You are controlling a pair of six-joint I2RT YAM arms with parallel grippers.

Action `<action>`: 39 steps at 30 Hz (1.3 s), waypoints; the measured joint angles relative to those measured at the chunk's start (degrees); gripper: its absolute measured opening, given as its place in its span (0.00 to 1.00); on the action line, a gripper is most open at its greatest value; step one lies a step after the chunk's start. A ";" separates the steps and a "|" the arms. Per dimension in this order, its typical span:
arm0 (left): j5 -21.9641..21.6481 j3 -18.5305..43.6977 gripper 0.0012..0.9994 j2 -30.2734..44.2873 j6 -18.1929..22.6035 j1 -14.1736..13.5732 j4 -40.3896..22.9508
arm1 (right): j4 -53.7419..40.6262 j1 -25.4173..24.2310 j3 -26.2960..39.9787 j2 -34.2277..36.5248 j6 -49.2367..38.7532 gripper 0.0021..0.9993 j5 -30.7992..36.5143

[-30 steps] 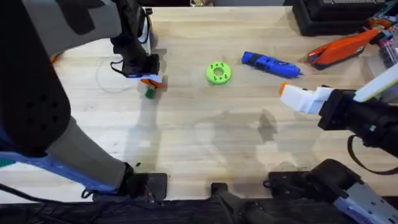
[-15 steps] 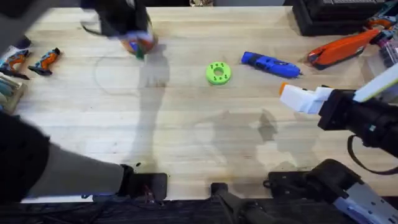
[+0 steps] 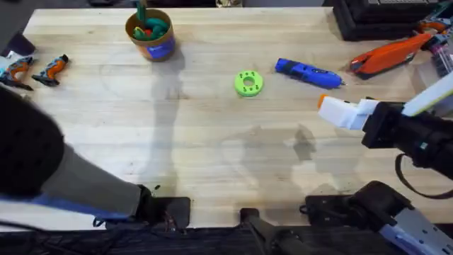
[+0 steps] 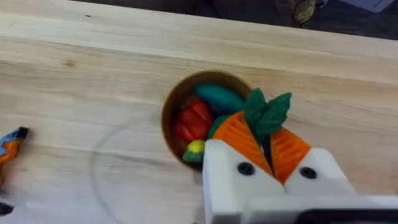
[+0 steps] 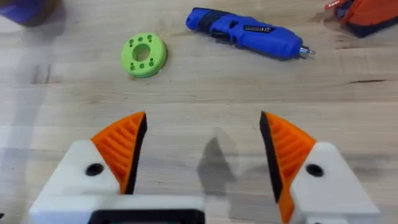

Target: Pick up the gripper from the table and insert it into the empty holder that is missing its gripper. Then pick up a screw, insert it into the mounting hole, and use the screwdriver to tighten it. Finally, clean up the table by picking up the vegetable and placing it into the bucket.

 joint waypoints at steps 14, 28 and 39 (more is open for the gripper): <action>-0.20 -0.17 0.82 6.59 0.59 0.00 3.35 | 0.00 0.00 -0.02 0.00 0.13 0.99 0.00; -0.20 -0.15 0.99 -9.17 -1.92 -0.18 -22.80 | 0.02 0.00 -0.02 0.00 0.13 0.99 0.00; -0.24 -13.60 0.99 -26.06 -2.49 -8.66 -29.47 | 0.00 0.00 -0.02 0.00 0.14 0.99 0.00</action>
